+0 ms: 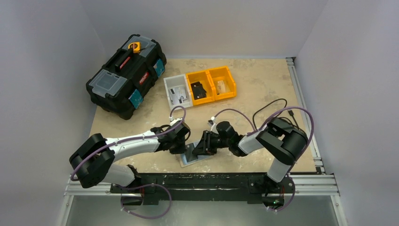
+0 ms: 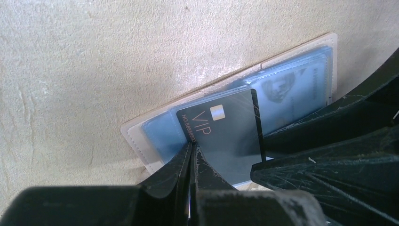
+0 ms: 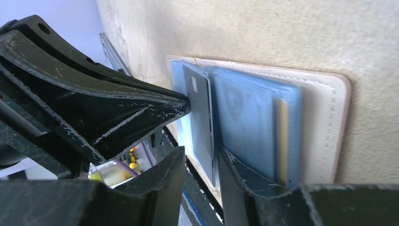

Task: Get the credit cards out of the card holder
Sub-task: Remove the credit card from the card holder.

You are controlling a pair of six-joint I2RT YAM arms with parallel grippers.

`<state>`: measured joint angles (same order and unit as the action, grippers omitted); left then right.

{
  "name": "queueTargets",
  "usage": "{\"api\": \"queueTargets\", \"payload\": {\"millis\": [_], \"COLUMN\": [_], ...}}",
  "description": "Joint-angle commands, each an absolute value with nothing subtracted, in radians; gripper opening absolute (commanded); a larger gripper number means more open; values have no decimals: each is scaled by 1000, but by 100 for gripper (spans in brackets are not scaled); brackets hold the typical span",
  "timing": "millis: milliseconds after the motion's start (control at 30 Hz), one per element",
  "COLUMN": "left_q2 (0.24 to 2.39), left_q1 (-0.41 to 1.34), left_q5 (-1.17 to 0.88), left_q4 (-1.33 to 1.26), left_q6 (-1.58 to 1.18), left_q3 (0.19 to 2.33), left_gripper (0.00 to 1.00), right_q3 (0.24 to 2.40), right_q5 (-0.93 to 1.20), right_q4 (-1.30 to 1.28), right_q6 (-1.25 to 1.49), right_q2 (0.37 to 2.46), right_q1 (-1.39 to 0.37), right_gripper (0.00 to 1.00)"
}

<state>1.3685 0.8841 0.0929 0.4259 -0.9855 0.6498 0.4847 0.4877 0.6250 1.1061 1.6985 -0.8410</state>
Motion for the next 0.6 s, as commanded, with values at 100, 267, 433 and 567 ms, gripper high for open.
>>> {"api": "queueTargets", "payload": {"millis": [100,267,433,567], "left_q2": [1415,1416,1415,1411], "left_q1": [886,884,882,881], "left_q5": [90,91,89,88], "left_q4": [430,434,435,437], "left_q6": [-1003,-999,-996,-996], "left_q3": [605,611,610,609], "left_gripper": [0,0,0,0], "right_q3": [398,360,339,336], "right_q5": [586,576,566,564], "right_q4": [1029,1163,1205,1225], "right_q6": [1283,1345,1361,1369], "right_q2": [1794,1833,1844,1855], "right_q1": [-818,-810,-800,-799], "right_gripper": [27,21,19,16]}}
